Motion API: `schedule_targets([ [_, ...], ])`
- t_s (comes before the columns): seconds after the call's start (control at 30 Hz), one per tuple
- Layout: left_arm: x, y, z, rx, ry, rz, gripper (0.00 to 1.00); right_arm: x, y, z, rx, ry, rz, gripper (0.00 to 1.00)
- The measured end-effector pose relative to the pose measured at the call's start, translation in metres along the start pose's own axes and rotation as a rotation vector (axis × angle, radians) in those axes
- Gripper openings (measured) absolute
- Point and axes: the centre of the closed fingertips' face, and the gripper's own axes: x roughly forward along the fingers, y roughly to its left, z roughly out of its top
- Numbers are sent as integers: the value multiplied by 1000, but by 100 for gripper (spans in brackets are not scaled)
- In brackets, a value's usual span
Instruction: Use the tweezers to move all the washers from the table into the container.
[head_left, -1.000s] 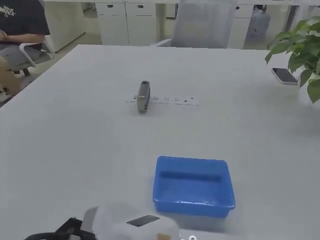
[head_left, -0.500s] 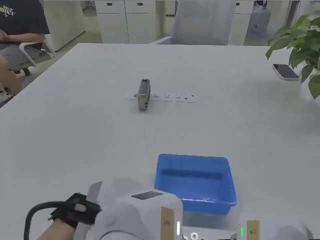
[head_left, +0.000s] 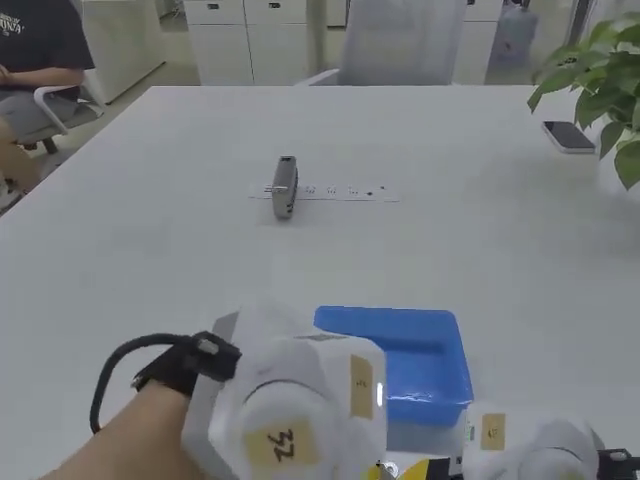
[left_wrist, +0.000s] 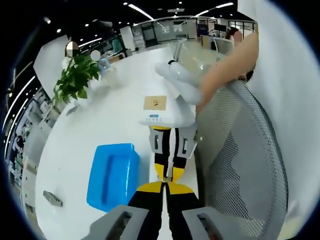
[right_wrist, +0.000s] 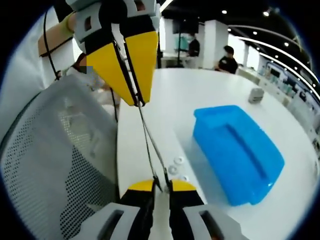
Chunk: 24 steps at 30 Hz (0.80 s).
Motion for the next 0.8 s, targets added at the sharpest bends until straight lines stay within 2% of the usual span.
schedule_targets([
  [0.1,1,5,1,4,17,-7,0,0,-1,2,4,-10,-5,7],
  [0.33,1,5,4,33,44,-21,0,-8,0,18,-20,-50,-14,7],
  [0.47,2,1,5,30,40,-37,0,-7,-1,21,-30,-57,-19,7],
  [0.6,1,2,5,73,60,-23,0,-6,-1,23,-18,-70,-19,7],
  [0.7,4,0,2,54,60,-41,0,-5,-1,19,-20,-59,-16,7],
  [0.8,5,2,1,23,53,-50,0,-5,-2,20,9,-71,-14,7],
])
